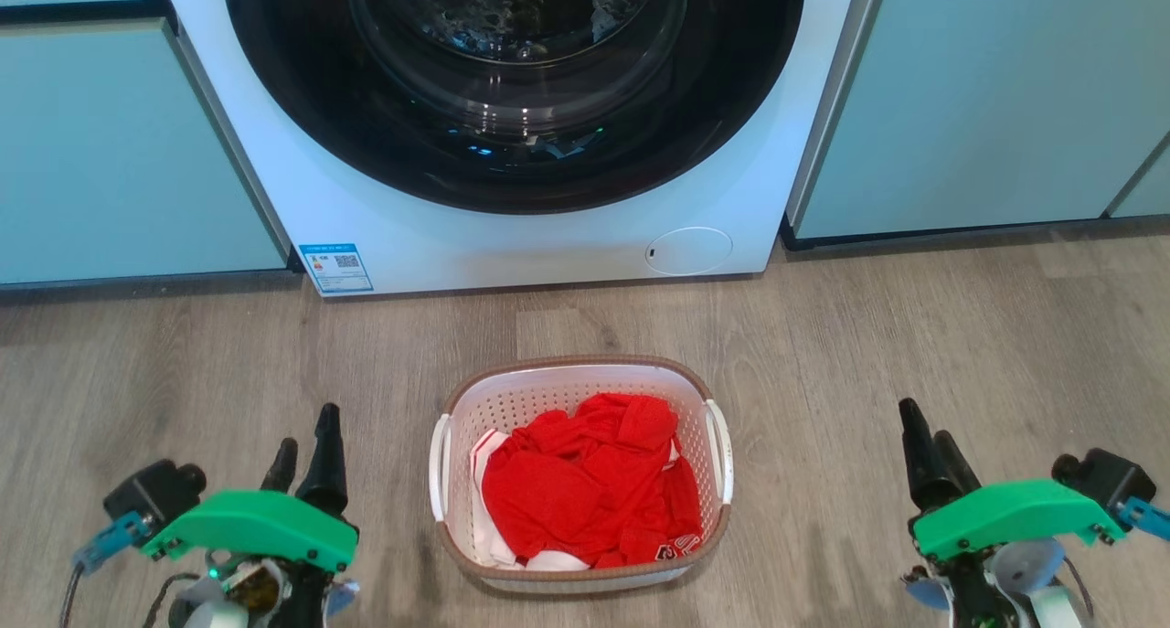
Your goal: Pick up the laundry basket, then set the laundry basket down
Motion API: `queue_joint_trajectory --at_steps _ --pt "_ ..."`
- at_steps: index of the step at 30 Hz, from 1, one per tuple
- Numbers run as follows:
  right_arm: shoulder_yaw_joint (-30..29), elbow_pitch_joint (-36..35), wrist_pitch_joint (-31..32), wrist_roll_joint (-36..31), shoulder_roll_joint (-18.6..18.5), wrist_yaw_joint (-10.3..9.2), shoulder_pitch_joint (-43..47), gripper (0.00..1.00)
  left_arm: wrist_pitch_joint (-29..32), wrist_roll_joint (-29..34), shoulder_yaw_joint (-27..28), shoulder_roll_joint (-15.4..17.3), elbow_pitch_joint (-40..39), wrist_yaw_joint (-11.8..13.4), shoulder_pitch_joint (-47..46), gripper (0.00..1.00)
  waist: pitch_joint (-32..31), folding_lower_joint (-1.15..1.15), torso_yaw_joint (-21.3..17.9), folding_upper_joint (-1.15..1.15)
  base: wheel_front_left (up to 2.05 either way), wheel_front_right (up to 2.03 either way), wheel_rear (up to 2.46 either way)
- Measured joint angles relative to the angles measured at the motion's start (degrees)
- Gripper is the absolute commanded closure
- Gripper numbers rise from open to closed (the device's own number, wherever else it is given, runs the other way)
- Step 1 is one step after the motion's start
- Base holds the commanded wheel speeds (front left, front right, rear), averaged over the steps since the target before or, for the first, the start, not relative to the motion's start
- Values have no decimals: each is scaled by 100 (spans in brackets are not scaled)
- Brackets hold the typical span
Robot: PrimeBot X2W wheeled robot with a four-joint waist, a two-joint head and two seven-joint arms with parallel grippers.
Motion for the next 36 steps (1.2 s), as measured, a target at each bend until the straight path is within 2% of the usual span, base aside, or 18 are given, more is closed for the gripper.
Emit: queue_joint_trajectory --at_steps 18,26,36 --pt "237 -67 -308 -1227 -5 0 0 0 -302 1181 -623 326 -358 630 2 0 -24 0 -13 0 0 0 0" --pt "321 -140 -403 -1711 -16 0 -1 0 -410 1599 -809 374 -438 781 4 0 -16 0 -24 0 0 0 0" --pt "401 -237 -573 -2370 -35 0 -3 0 -589 2115 -892 394 -516 829 26 0 -10 0 -31 0 0 0 0"
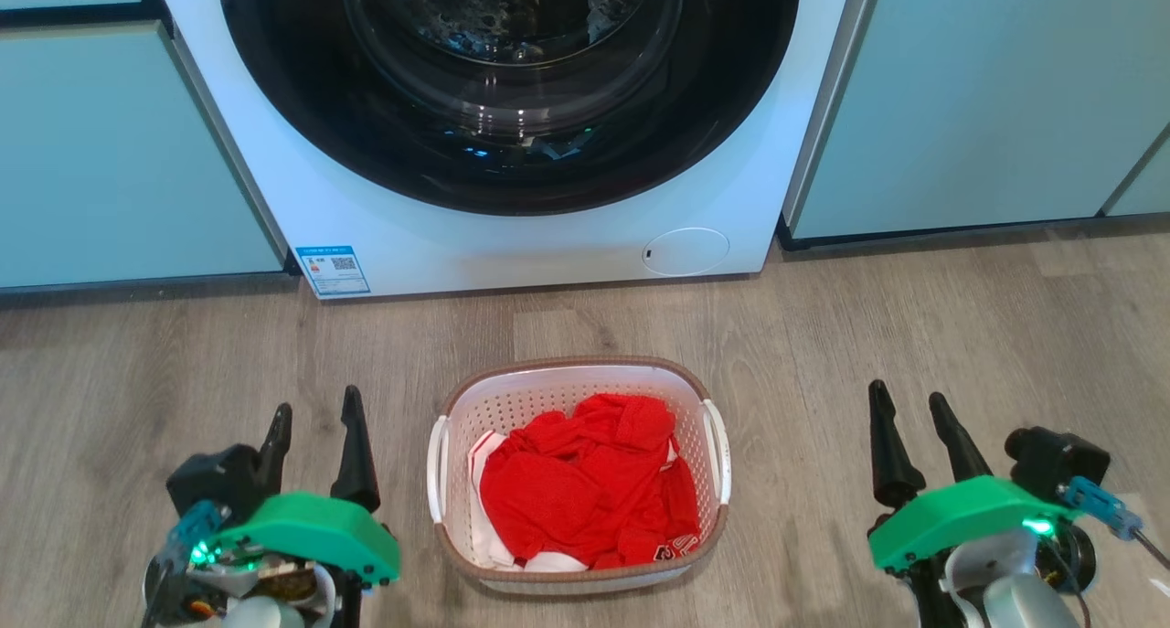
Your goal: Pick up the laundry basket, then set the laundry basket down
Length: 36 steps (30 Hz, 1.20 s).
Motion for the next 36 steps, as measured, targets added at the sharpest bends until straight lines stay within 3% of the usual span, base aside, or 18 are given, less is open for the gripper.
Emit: queue_joint_trajectory --at_steps 20,36 --pt "202 -168 -346 -1372 -11 0 -20 0 -323 1268 225 -266 0 -365 223 0 27 0 -24 0 0 0 0" --pt "386 -271 -584 -2434 -30 0 -91 0 -593 2552 308 -414 -53 -420 330 0 60 0 -36 0 0 0 0"
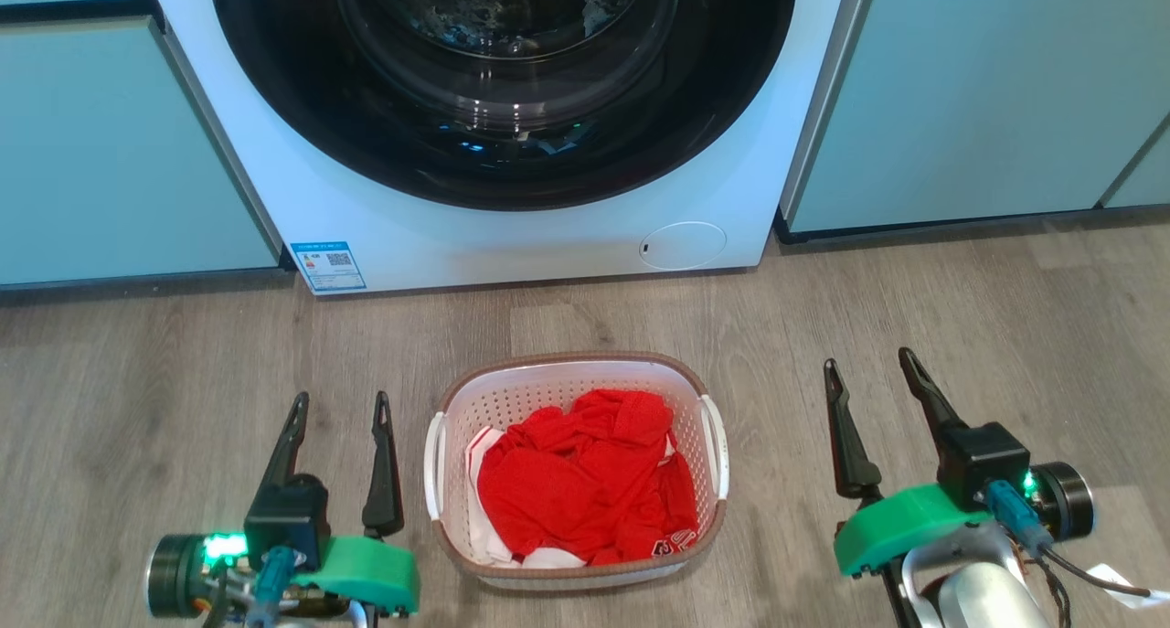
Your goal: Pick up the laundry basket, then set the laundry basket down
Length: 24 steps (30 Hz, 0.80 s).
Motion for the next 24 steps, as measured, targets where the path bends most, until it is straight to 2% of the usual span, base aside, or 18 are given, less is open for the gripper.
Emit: queue_joint_trajectory --at_steps 24 --pt "-25 5 -1 1 -1 0 -1 0 0 141 170 -121 -14 -194 0 0 74 0 -6 0 0 0 0"
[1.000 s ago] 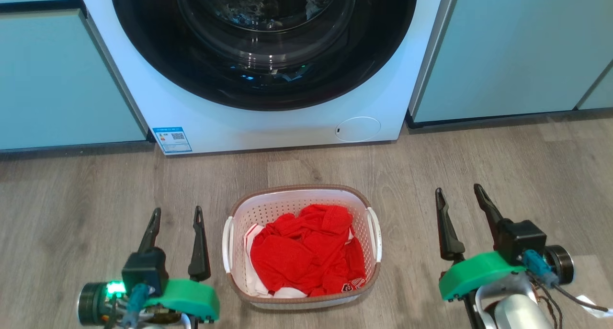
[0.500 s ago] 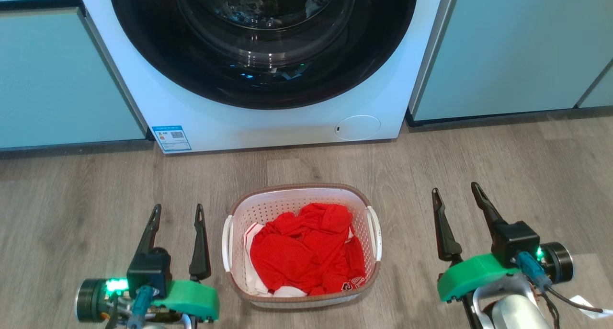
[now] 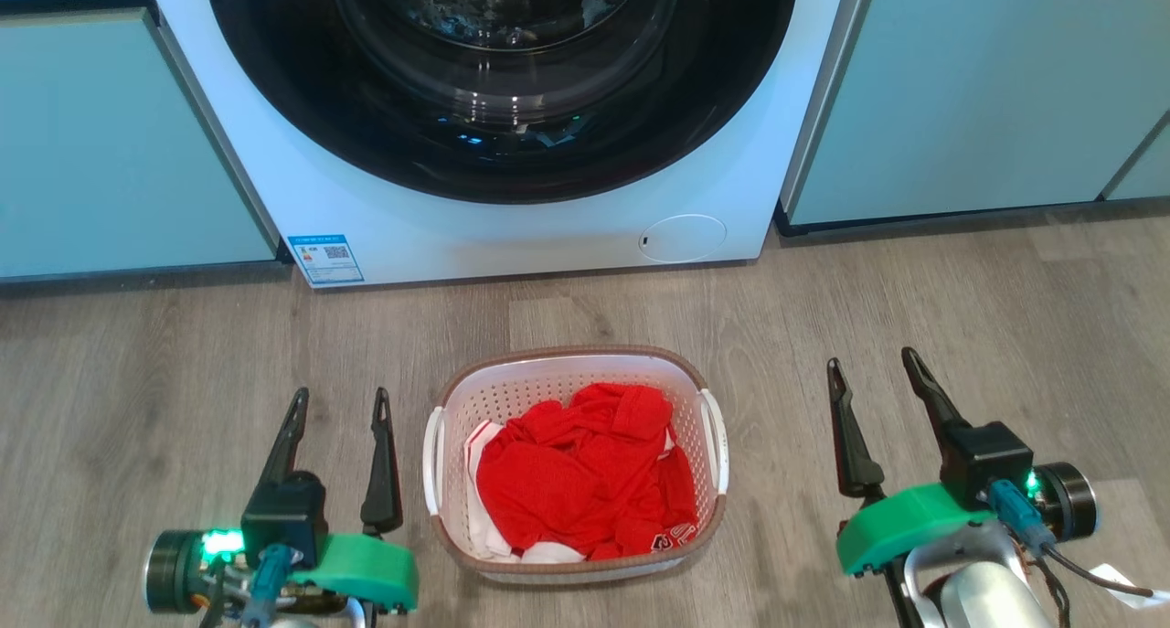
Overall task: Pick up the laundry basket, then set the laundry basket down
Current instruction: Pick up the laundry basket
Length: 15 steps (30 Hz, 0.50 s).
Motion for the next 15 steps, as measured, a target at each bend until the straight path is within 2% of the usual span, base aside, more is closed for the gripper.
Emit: queue_joint_trajectory --at_steps 8,15 --pt "-29 7 0 0 0 0 -11 0 0 2 38 -26 0 -5 -2 0 101 0 -2 0 0 0 0" --pt "-115 337 -5 -27 -2 0 -517 0 -1 1 -26 -52 407 -252 -425 0 594 0 16 0 0 0 0"
